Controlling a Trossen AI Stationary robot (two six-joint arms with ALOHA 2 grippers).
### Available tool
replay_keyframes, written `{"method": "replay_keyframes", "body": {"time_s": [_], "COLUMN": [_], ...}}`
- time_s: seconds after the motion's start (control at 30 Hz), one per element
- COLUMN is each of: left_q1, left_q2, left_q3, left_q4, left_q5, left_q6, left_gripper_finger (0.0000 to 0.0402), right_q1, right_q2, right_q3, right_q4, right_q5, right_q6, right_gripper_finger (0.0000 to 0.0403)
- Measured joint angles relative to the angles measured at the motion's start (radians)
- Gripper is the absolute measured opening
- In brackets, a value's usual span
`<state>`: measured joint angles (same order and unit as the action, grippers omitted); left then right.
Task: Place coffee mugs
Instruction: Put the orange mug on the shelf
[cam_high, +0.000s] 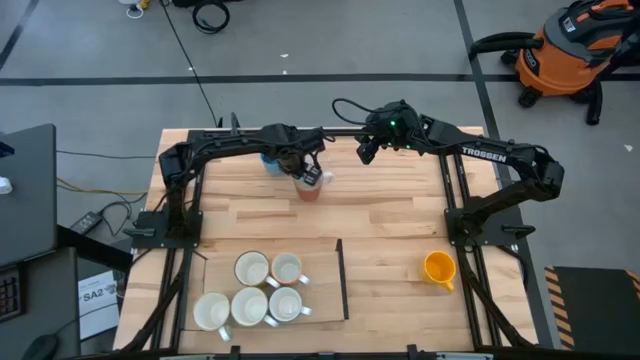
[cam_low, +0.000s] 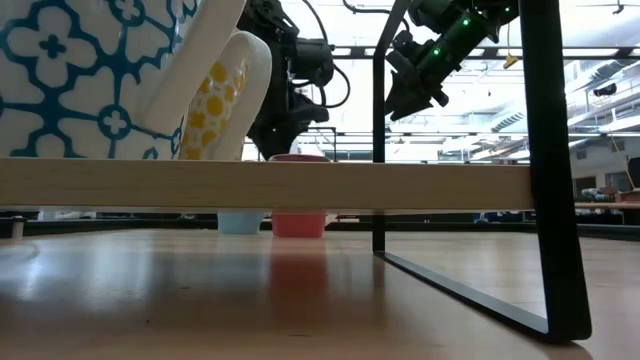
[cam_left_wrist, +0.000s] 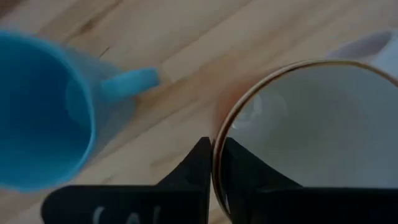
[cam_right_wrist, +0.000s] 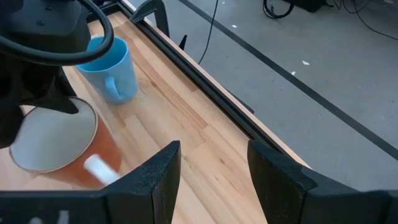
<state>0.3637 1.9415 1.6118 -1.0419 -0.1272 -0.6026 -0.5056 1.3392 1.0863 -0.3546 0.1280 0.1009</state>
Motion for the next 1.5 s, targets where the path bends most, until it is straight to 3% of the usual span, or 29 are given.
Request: {"method": "replay_keyframes", "body": {"time_s": [0.3, 0.53, 0.93, 1.37, 1.5], "left_q1": [-0.009, -0.034, -0.06, -0.06, -0.06], "left_q2": [0.0, 0.0, 0.005, 0.003, 0.003], "left_q3": [0.0, 0.0, -0.005, -0.004, -0.003], "left_q4": [-0.065, -0.154, -0.152, -0.148, -0.148], "left_q5": [0.084, 0.091, 0.042, 0.046, 0.047], "left_q6": [0.484, 0.599, 0.475, 0.207, 0.052], "left_gripper_finger": [0.0047, 0.0041, 0.0065, 0.0113, 0.0125], "right_q1": [0.0, 0.0, 0.0, 0.0, 0.0], "right_q2": [0.0, 0.0, 0.0, 0.0, 0.0], "right_q3": [0.0, 0.0, 0.0, 0.0, 0.0], "right_q4": [-0.001, -0.002, -0.003, -0.003, -0.003], "right_q5": [0.0, 0.0, 0.0, 0.0, 0.0], "right_q6": [0.0, -0.01, -0.019, -0.019, -0.019], "right_gripper_finger": [0.0191, 0.0191, 0.0191, 0.0191, 0.0191]}}
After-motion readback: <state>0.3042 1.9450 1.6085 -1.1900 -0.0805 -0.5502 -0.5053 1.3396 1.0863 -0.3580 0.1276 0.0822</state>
